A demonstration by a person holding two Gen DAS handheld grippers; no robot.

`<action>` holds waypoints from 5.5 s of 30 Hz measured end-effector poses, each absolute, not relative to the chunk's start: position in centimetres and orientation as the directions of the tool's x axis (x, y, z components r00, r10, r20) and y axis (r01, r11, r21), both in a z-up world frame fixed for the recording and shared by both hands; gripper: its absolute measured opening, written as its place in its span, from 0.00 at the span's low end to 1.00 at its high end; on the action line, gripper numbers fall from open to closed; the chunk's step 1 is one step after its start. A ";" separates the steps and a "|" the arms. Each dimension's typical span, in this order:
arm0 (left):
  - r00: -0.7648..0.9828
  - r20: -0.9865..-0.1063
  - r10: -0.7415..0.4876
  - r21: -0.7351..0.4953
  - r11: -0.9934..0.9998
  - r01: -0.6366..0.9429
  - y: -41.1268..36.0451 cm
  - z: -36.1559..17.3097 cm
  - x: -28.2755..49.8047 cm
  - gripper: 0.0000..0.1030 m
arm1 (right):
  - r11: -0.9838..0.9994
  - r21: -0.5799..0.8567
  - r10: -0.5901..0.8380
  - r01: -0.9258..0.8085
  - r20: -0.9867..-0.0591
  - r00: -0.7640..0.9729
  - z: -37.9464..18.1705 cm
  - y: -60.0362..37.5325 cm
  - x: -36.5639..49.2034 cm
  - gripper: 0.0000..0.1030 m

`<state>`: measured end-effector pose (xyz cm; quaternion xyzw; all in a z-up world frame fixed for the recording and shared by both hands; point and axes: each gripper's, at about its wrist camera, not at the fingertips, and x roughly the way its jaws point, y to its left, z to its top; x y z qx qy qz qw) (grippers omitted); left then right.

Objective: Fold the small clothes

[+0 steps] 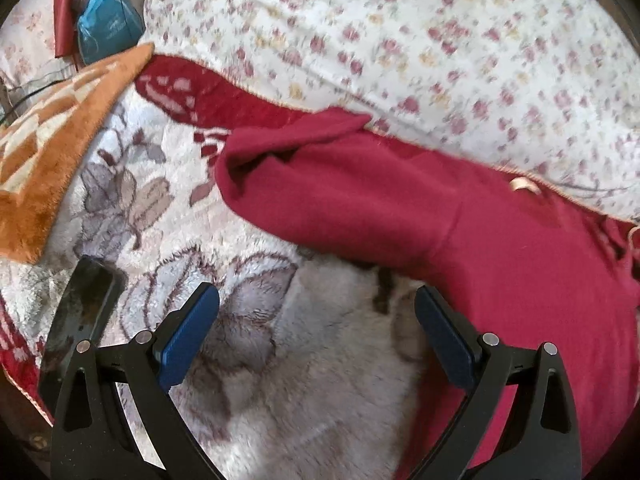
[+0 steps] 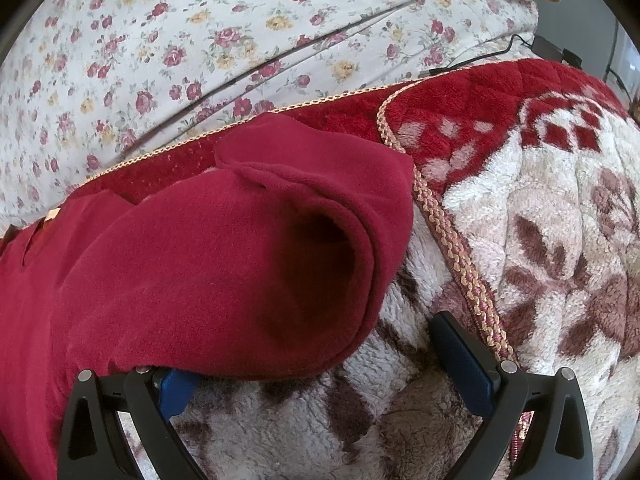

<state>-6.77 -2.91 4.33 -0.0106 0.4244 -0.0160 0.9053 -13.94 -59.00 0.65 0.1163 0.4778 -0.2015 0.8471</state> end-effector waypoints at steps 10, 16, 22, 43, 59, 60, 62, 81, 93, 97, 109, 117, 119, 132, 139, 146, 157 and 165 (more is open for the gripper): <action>0.673 -0.731 -0.117 -0.052 0.992 0.116 -6.4 7.7 -9.7 0.96 | 0.930 0.149 -0.060 0.335 -0.840 0.540 7.9 -50.2 -21.1 1.00; 0.663 -0.732 -0.157 -0.035 0.981 0.193 -10.2 9.3 -12.2 0.96 | 0.953 0.249 0.092 0.172 -0.781 0.618 12.4 -42.6 -22.4 1.00; 0.677 -0.720 -0.156 -0.013 0.977 0.211 -11.7 11.4 -11.8 0.96 | 0.980 0.183 0.093 0.071 -0.752 0.652 13.9 -37.3 -20.6 1.00; 0.624 -0.763 -0.168 -0.044 0.977 0.210 -11.5 6.5 -6.5 0.96 | 0.974 0.121 -0.019 0.189 -0.796 0.605 6.3 -33.1 -10.9 1.00; 0.614 -0.771 -0.169 -0.032 0.973 0.227 -12.5 5.9 -5.9 0.96 | 0.969 0.122 -0.035 0.215 -0.794 0.608 6.1 -33.8 -11.4 1.00; 0.614 -0.771 -0.170 -0.033 0.973 0.228 -12.4 5.8 -5.9 0.96 | 0.968 0.123 -0.035 0.217 -0.794 0.607 6.0 -33.8 -11.4 1.00; 0.609 -0.775 -0.169 -0.037 0.974 0.223 -12.2 5.7 -5.8 0.96 | 0.966 0.132 -0.029 0.221 -0.798 0.602 5.9 -33.7 -11.2 1.00; 0.614 -0.772 -0.164 -0.039 0.976 0.213 -11.2 5.6 -5.8 0.96 | 0.974 0.104 -0.039 0.203 -0.801 0.598 6.6 -32.3 -10.8 1.00; 0.610 -0.775 -0.164 -0.049 0.978 0.202 -11.1 5.2 -5.6 0.96 | 0.972 0.114 -0.027 0.204 -0.814 0.580 6.6 -32.2 -10.6 1.00; 0.605 -0.778 -0.167 -0.054 0.978 0.200 -11.0 5.2 -5.5 0.96 | 0.972 0.118 -0.021 0.202 -0.816 0.577 6.5 -32.1 -10.3 1.00; 0.603 -0.781 -0.163 -0.051 0.979 0.198 -10.7 5.0 -5.2 0.96 | 0.975 0.118 -0.010 0.186 -0.819 0.573 6.3 -31.7 -9.7 1.00; 0.601 -0.783 -0.163 -0.053 0.979 0.198 -10.5 4.9 -5.2 0.96 | 0.973 0.120 -0.013 0.196 -0.825 0.565 6.1 -31.9 -9.4 1.00; 0.600 -0.784 -0.161 -0.051 0.979 0.196 -10.5 4.9 -5.1 0.96 | 0.973 0.121 -0.010 0.196 -0.827 0.562 6.0 -32.0 -9.2 1.00; 0.594 -0.789 -0.156 -0.071 0.984 0.163 -9.4 5.0 -4.3 0.96 | 0.976 0.118 -0.002 0.184 -0.836 0.548 5.4 -31.7 -8.6 1.00; 0.570 -0.817 -0.093 -0.066 0.996 0.067 -6.3 5.5 -2.7 0.96 | 0.978 0.142 0.033 0.155 -0.833 0.553 5.5 -30.9 -7.4 1.00; 0.544 -0.838 0.027 -0.043 0.992 -0.116 0.2 5.0 1.7 0.96 | 0.981 0.195 0.164 0.001 -0.831 0.532 5.8 -27.1 -2.1 0.87; 0.480 -0.873 0.086 0.003 0.985 -0.171 1.9 2.6 3.5 0.96 | 0.926 0.357 0.371 -0.122 -0.804 0.465 3.9 -18.8 9.4 0.87; 0.452 -0.891 0.039 -0.054 0.980 -0.190 2.6 2.1 3.8 0.96 | 0.901 0.424 0.421 -0.090 -0.805 0.417 2.1 -15.6 16.3 0.86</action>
